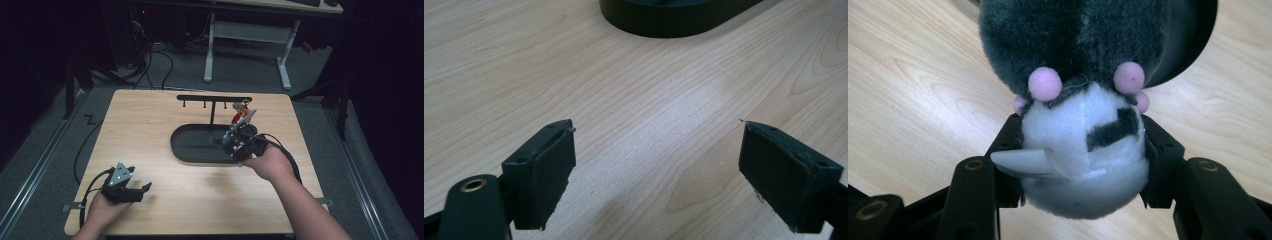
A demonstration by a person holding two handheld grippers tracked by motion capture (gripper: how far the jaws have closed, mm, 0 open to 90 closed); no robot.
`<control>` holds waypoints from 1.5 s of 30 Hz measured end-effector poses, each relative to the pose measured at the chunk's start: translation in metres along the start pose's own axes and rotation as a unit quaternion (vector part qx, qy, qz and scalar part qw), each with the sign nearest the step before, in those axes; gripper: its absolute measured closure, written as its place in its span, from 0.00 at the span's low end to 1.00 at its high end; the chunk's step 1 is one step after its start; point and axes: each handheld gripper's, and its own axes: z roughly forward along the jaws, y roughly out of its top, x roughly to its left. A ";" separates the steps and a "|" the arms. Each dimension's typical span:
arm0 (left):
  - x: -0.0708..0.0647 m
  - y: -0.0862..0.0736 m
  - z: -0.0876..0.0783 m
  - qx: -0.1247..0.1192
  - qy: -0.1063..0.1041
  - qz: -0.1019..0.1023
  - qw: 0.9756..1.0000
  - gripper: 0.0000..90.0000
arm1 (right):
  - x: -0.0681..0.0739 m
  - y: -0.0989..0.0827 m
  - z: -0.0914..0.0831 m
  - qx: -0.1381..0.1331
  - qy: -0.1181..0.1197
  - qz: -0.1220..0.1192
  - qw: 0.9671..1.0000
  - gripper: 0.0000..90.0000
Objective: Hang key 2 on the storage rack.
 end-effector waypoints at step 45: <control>-0.002 -0.001 0.000 0.004 -0.007 0.008 1.000 0.17 | -0.015 0.049 -0.025 -0.040 -0.022 0.026 0.999 0.53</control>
